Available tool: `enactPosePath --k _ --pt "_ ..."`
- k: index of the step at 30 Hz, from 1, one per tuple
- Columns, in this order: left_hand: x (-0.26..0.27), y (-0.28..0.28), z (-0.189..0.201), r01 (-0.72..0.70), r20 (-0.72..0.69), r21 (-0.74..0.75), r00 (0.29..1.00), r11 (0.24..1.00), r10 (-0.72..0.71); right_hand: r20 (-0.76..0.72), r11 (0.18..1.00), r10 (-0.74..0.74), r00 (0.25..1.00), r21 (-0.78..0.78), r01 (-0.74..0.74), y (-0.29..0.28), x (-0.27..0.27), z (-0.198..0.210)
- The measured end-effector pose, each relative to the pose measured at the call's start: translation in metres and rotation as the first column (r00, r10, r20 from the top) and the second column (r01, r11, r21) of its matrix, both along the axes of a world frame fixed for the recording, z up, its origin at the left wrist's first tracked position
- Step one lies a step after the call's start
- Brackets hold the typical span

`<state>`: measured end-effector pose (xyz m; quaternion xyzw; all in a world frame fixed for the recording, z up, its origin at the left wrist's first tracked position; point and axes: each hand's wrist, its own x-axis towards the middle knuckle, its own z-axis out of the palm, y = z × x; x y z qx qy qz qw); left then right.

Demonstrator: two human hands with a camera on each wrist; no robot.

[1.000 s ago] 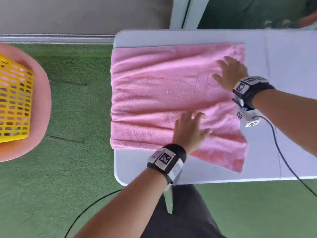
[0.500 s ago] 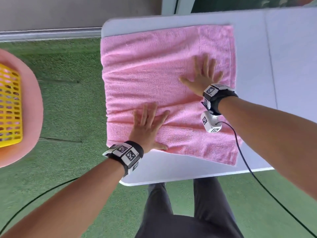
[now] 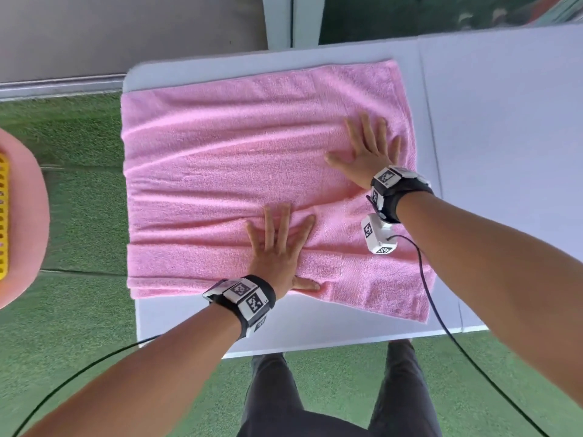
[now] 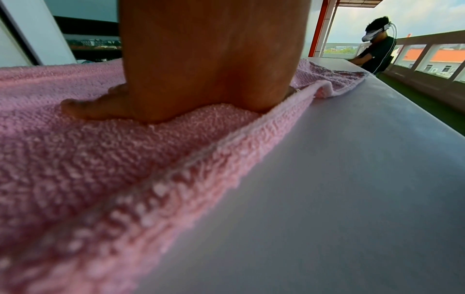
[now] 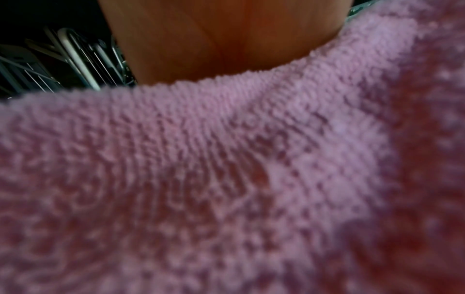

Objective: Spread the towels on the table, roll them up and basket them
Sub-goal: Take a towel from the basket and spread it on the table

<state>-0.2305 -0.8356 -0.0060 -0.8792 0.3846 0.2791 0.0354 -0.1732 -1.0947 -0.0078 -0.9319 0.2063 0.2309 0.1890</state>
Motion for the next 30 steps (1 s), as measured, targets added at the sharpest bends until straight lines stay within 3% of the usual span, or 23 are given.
enactPosePath --k 4,9,14,19,23,25,28,30 --pt "-0.041 -0.099 0.000 -0.028 -0.032 -0.011 0.999 1.000 0.027 0.018 0.996 0.031 0.999 -0.088 -0.029 -0.095 -0.038 -0.004" --pt "-0.106 -0.264 -0.004 -0.046 -0.060 -0.094 0.997 0.995 0.040 0.069 0.989 0.086 0.994 -0.126 -0.077 -0.234 -0.093 -0.011" --pt "-0.171 -0.415 -0.008 -0.038 -0.067 -0.122 0.997 0.992 0.030 0.069 0.988 0.061 0.996 -0.149 -0.050 -0.387 -0.148 -0.013" --pt "-0.224 -0.540 -0.011 -0.041 -0.083 -0.128 0.996 0.991 0.030 0.066 0.987 0.010 0.998 -0.160 0.001 -0.500 -0.192 -0.014" --pt "-0.241 -0.592 -0.010 -0.027 -0.039 -0.071 0.999 0.997 0.024 0.080 0.987 -0.021 0.997 -0.157 0.034 -0.549 -0.217 -0.013" --pt "-0.240 -0.599 -0.005 -0.021 -0.083 -0.089 0.996 0.996 0.014 0.087 0.992 -0.021 0.996 -0.125 0.031 -0.555 -0.222 -0.009" --pt "-0.234 -0.582 0.010 -0.066 -0.172 -0.205 0.985 0.976 0.031 0.244 0.993 -0.103 0.964 -0.031 0.113 -0.539 -0.232 0.006" --pt "-0.234 -0.551 0.029 -0.091 -0.134 -0.304 0.990 0.948 0.052 0.356 0.982 -0.186 0.916 0.049 0.181 -0.516 -0.253 0.023"
